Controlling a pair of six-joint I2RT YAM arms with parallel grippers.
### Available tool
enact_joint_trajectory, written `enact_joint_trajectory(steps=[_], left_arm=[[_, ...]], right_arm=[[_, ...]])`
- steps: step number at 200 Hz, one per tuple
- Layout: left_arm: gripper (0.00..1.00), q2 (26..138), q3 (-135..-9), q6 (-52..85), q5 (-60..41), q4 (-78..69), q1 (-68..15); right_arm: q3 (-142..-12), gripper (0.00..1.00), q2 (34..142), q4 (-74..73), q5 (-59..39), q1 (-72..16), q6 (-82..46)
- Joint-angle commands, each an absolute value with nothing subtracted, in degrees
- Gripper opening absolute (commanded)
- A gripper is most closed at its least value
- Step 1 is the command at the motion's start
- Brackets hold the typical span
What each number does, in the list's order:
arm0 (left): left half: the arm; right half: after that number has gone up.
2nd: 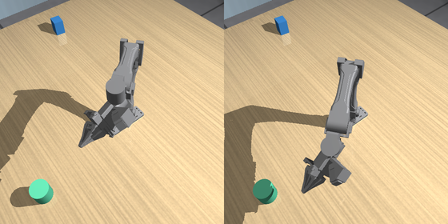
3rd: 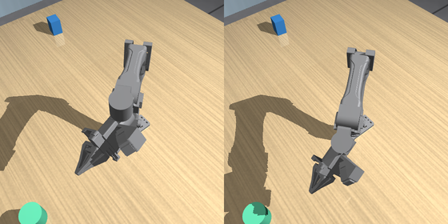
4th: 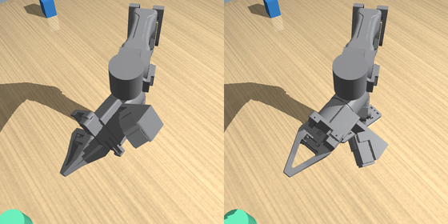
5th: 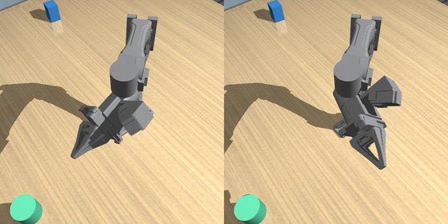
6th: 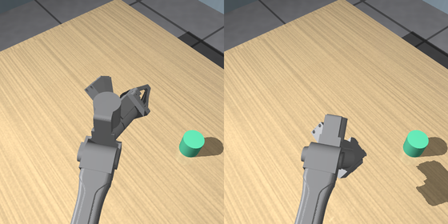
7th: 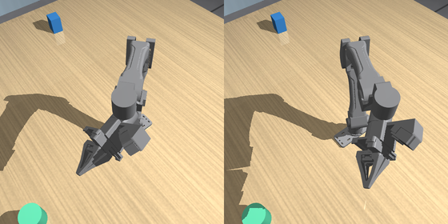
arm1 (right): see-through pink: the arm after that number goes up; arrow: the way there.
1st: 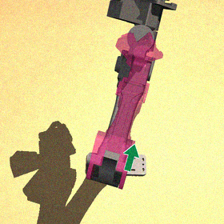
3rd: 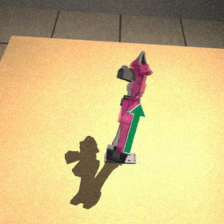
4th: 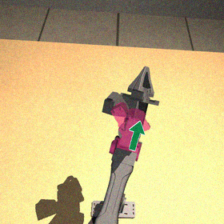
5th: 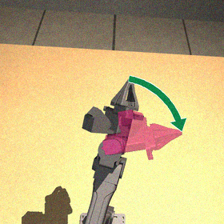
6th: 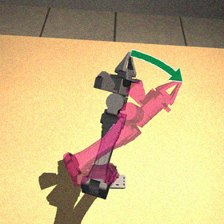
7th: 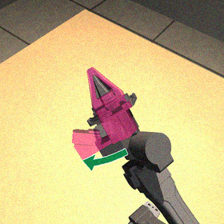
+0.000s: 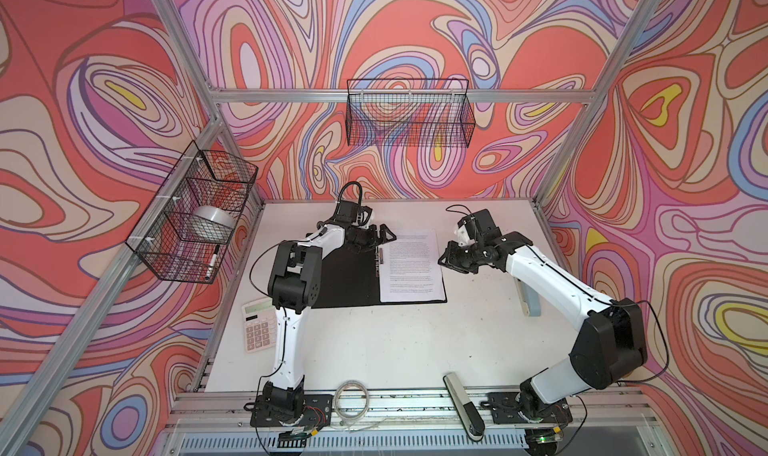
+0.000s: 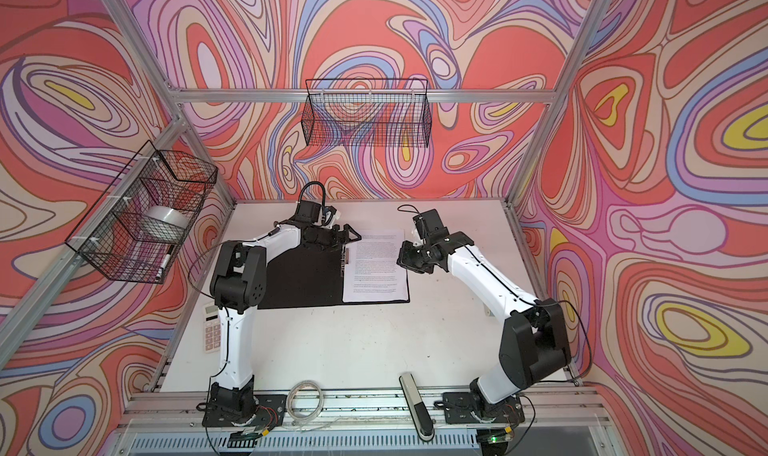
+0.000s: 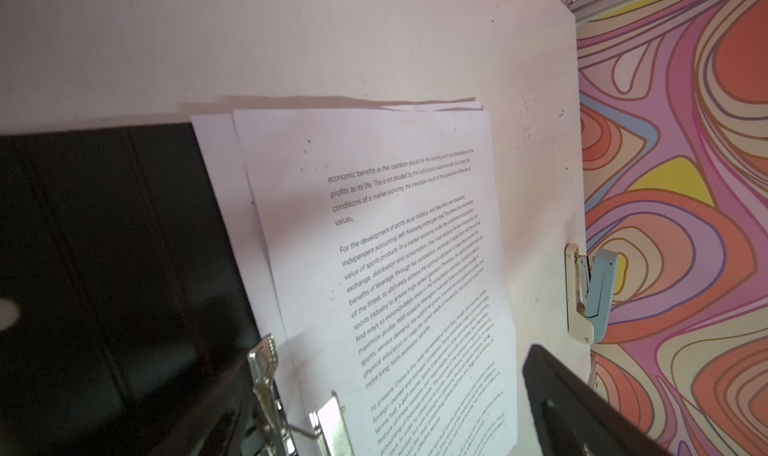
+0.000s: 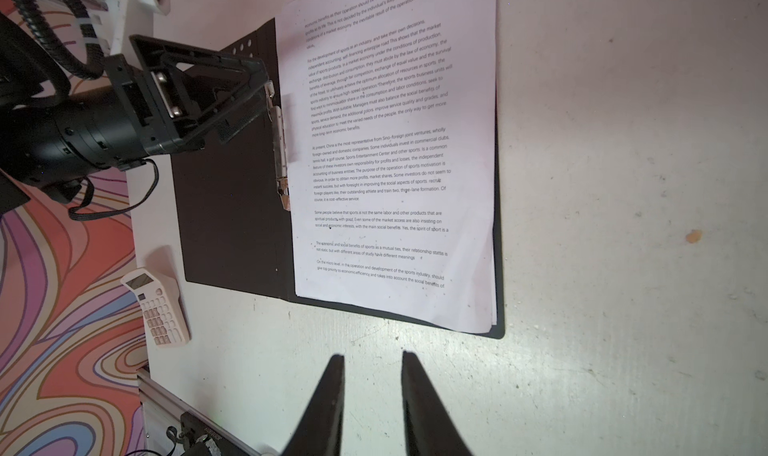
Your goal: Put the files into the folder
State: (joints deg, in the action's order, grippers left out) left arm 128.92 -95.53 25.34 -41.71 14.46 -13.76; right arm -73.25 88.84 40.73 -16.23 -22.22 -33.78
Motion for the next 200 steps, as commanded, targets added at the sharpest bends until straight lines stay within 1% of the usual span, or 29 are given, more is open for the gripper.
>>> enact_joint_trajectory(steps=[1,49,87,123,176,200], left_arm=[[1.0,127.7,-94.3,26.3,-44.2,12.3,-13.3],[1.0,125.4,-92.4,28.1,-47.2,10.3,-13.4],[1.0,121.7,-89.5,30.1,-48.8,7.1,-13.4],[1.0,118.8,-87.8,31.0,-50.0,7.0,-13.3],[1.0,115.5,-83.5,28.2,-51.3,9.6,-13.3],[1.0,111.0,-80.4,26.1,-50.1,11.4,-12.0]], right_arm=[[-73.8,0.26,88.6,40.9,-16.3,-22.5,-33.9],[-75.0,0.25,89.3,40.6,-16.8,-22.9,-34.0],[-75.4,0.25,89.5,40.6,-16.8,-22.9,-33.9],[-75.7,0.25,89.6,40.4,-17.0,-23.1,-33.9],[-76.6,0.25,91.2,40.0,-17.6,-23.3,-33.9],[-79.9,0.25,93.3,43.0,-16.2,-24.6,-32.7]])
